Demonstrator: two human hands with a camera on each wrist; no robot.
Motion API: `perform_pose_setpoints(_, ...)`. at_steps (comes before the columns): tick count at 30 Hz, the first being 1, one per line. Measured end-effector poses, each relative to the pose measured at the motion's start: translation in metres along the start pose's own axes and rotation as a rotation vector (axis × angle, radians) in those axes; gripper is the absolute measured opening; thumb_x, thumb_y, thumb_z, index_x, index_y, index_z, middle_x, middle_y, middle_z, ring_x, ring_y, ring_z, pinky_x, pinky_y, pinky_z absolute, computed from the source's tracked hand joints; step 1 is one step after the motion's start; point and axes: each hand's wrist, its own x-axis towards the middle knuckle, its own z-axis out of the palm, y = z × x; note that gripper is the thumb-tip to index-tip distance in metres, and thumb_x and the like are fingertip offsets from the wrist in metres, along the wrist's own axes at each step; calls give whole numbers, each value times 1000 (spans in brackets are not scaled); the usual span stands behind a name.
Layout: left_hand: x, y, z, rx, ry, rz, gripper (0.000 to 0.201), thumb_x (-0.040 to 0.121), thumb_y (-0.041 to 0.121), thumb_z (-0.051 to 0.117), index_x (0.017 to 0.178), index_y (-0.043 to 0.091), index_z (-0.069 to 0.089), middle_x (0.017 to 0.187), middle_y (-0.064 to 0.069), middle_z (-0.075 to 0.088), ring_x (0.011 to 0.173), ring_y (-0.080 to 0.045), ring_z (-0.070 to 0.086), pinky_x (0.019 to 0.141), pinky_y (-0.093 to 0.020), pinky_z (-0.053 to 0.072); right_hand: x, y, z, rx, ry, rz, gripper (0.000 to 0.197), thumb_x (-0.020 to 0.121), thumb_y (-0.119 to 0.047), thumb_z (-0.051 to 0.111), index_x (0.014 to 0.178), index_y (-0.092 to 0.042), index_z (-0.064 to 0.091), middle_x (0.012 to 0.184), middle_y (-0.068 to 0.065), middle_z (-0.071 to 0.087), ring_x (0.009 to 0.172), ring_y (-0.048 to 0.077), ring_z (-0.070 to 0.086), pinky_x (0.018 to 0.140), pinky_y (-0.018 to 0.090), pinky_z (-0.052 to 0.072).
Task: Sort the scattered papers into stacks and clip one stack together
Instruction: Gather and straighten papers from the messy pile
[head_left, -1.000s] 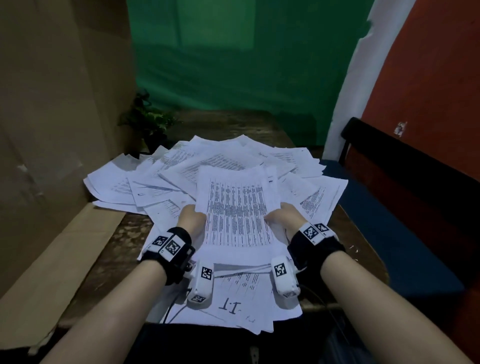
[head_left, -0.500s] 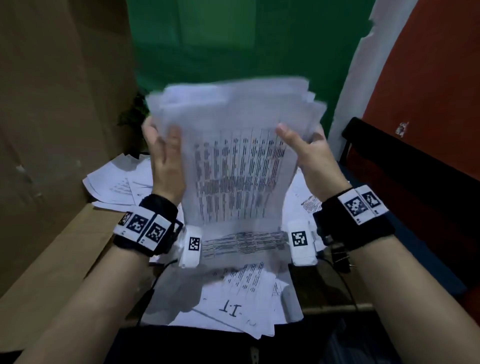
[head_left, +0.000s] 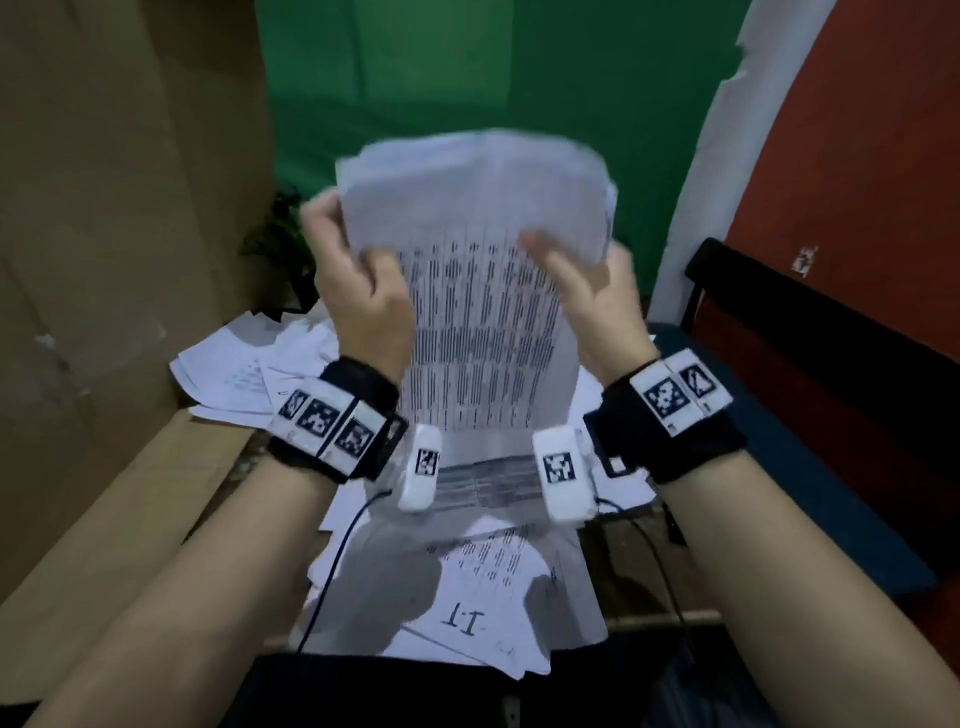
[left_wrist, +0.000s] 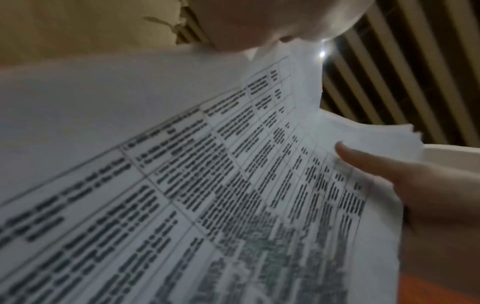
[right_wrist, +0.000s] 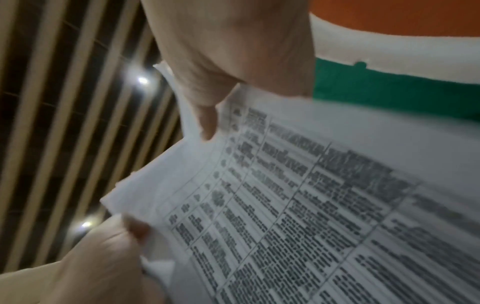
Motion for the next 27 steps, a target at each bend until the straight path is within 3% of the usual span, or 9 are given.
perform_pose_setpoints(3,13,7,0,2,-21,91,33,82,-13,33,114,-6,35,96,0,46,75,8,47,69,-14,41,14,-14,-6,59,78,-90,18,90,-16,68,108,-15,64,103,11,70,98,23,66,81,34,56)
perform_pose_setpoints(6,13,-18,-16,-47,-132,-213,31,85,4,36,114,16,41,96,8,52,78,10,52,76,-18,43,14,2,-29,-19,-154,65,44,87,-23,72,128,-14,58,123,2,68,114,15,63,92,28,51)
perform_pose_setpoints(9,4,-46,-27,-39,-227,-556,53,82,31,44,134,20,44,130,0,55,121,-11,51,104,-40,40,1,27,-37,-112,-313,233,46,86,-24,73,129,-17,60,123,2,68,116,17,63,98,36,51)
perform_pose_setpoints(14,0,-20,3,88,-114,-244,20,96,3,39,112,12,43,96,16,54,78,19,52,72,-4,41,1,19,-12,-183,89,46,16,88,-25,71,93,-10,71,86,5,68,78,15,62,70,28,49)
perform_pose_setpoints(17,5,-20,4,240,-262,-190,14,95,12,52,108,9,50,86,10,57,69,8,55,60,-6,41,15,12,-13,-38,342,-9,11,87,-15,72,78,-11,68,70,0,63,65,12,53,61,24,42)
perform_pose_setpoints(19,0,-38,-13,389,-369,-397,19,91,29,60,97,12,57,82,1,57,72,-11,54,61,-22,42,23,17,-25,183,529,76,13,85,-5,71,78,-15,66,73,-7,69,69,10,63,72,27,53)
perform_pose_setpoints(22,-26,-71,-45,286,-266,-820,31,86,43,66,85,12,61,83,-7,66,80,-22,59,66,-29,43,23,45,-47,423,662,295,25,84,-8,73,108,-7,67,104,7,74,95,22,71,92,46,55)
perform_pose_setpoints(25,-57,-84,-54,-362,-330,-1283,43,92,35,58,124,7,58,124,-16,64,107,-26,63,89,-39,53,3,80,-45,459,616,468,40,86,-20,73,123,-11,62,115,7,71,105,27,68,93,52,53)
perform_pose_setpoints(27,-69,-90,-56,-525,-311,-1359,42,95,21,52,134,5,51,132,-18,58,117,-32,60,97,-48,49,-13,99,-41,472,513,548,36,91,-19,67,126,-12,61,118,7,70,106,27,68,92,48,55)
